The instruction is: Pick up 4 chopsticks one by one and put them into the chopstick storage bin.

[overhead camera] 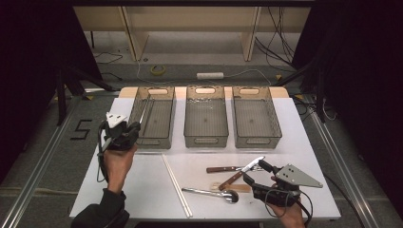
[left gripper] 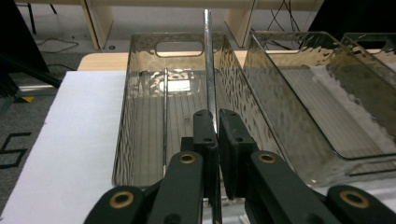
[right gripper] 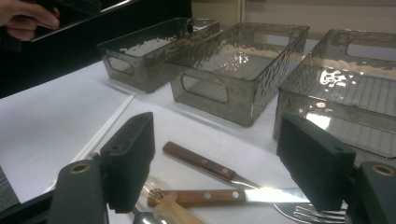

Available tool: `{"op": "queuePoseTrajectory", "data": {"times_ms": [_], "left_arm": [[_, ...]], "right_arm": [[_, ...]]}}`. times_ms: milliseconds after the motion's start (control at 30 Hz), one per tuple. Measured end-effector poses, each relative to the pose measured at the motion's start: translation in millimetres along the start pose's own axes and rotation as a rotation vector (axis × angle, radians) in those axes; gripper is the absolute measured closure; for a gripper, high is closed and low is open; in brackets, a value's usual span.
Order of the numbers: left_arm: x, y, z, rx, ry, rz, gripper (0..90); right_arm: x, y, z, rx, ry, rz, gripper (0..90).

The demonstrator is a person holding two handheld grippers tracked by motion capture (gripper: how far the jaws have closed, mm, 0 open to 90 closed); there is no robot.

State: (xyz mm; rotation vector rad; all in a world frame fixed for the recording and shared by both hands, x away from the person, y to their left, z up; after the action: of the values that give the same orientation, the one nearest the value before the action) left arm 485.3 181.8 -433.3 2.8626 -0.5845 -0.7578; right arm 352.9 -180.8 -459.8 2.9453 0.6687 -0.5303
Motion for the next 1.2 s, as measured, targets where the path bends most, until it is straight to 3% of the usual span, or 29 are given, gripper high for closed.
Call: {"op": "queuePoseTrajectory", "data": {"times_ms": [167,500,600,700,833,1100,1200], "left_arm": [[16.0,-11.0,-6.8,-0.011,-0.011,-0.007,85.6],[36.5,-28.5,-23.6,0.021,-0.035,-0.028,85.6],[45.0,-33.6,-25.6,0.008,-0.043,-0.028,85.6],[52.5,-36.8,-26.9,0.020,-0.062,-0.028,85.6],[62.4,-41.9,-28.7,-0.014,-0.057,-0.012,85.5],[82.7,-45.4,-32.3,-0.008,-0.080,-0.009,85.5],[88.0,-45.7,-33.7,-0.023,-0.080,0.001,85.5]], "right_arm": [[-0.5,1.5,0.2,0.007,0.002,-0.001,28.9],[-0.5,1.1,0.3,0.009,0.000,-0.003,28.9],[-0.2,0.8,0.8,0.006,-0.004,-0.003,28.9],[-0.1,0.7,1.0,0.004,-0.005,-0.004,28.8],[-0.3,1.7,0.9,0.009,-0.003,-0.002,28.8],[0.1,0.9,1.0,0.006,-0.004,-0.005,28.9],[0.0,1.7,1.4,0.006,-0.006,-0.003,28.9]]}}
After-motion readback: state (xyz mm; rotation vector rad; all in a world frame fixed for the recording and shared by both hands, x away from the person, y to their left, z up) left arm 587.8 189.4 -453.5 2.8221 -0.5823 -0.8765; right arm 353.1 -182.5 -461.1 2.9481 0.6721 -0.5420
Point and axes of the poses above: each handheld gripper's, and its own axes: x roughly forward along the jaws, z roughly out of its underside, y roughly to its right, the point moved 10 cm from there along x, roughly forward along the jaws, and after that the axes turned 13 degrees about z, right-handed, at the moved point
